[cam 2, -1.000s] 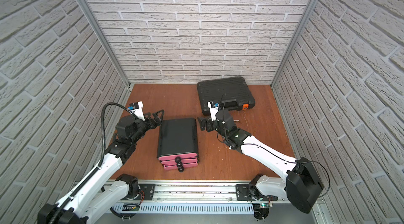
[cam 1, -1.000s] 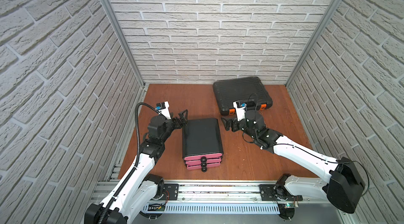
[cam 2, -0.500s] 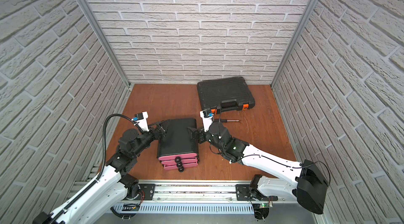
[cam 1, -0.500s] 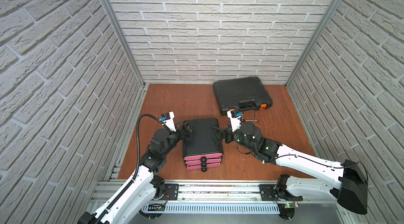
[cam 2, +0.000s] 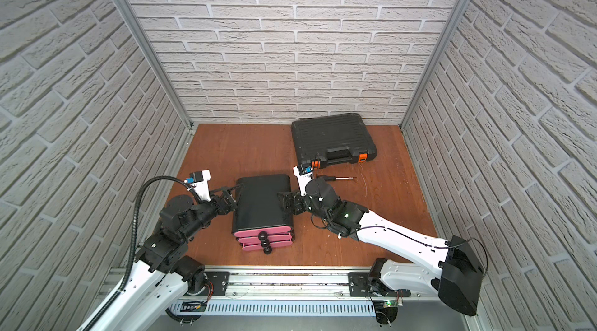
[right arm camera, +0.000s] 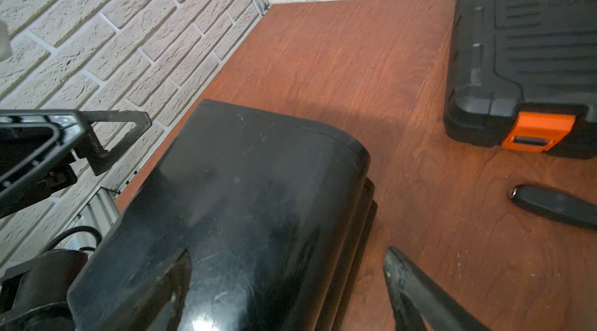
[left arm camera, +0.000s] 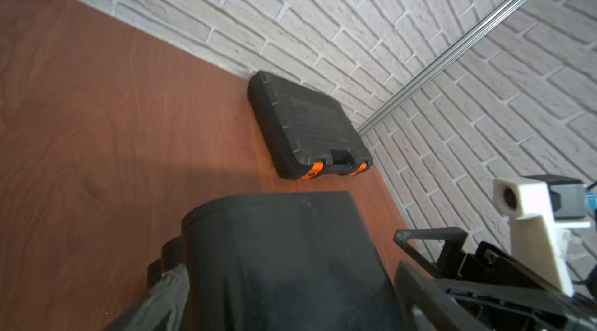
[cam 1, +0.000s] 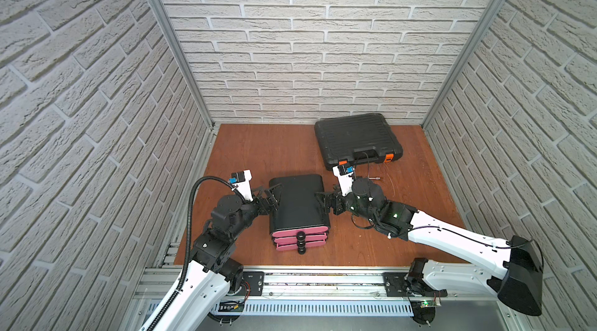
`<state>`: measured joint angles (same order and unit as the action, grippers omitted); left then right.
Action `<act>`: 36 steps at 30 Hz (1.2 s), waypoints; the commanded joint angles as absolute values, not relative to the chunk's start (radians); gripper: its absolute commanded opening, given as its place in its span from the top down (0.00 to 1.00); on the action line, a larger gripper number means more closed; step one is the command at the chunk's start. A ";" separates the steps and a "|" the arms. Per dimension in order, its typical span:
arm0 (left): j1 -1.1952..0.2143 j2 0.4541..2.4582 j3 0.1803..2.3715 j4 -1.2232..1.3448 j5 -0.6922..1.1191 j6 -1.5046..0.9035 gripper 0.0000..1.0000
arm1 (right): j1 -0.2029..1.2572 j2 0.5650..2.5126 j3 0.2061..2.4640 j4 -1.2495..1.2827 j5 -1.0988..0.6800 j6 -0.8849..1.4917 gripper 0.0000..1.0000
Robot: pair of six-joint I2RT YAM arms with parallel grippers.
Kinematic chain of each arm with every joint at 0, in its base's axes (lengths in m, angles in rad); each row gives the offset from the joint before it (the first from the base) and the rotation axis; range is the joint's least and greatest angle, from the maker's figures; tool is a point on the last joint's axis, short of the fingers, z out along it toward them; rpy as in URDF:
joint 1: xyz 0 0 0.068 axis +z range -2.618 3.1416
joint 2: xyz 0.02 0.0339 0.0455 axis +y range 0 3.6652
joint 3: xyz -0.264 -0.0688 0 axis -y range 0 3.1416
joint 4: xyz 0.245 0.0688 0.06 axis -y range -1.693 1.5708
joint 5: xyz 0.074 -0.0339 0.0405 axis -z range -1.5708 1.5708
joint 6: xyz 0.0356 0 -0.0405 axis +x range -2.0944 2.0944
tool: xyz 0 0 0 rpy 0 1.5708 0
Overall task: Take the sponge out of the drawer
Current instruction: Adjust the storage box at the center of the board.
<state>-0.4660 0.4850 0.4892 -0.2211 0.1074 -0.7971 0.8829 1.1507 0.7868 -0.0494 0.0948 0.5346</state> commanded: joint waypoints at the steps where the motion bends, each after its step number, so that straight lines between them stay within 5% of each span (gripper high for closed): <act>1: -0.467 0.479 0.497 -0.309 0.187 -0.823 0.02 | 0.885 1.128 0.747 -0.025 0.031 0.558 0.09; 19: -0.471 0.535 0.399 -0.277 0.263 -0.890 0.15 | 0.883 1.373 0.856 0.032 -0.143 0.497 0.24; 36: -0.470 0.662 0.370 0.038 0.262 -0.934 0.24 | 0.803 1.697 1.137 0.102 -0.440 0.413 0.41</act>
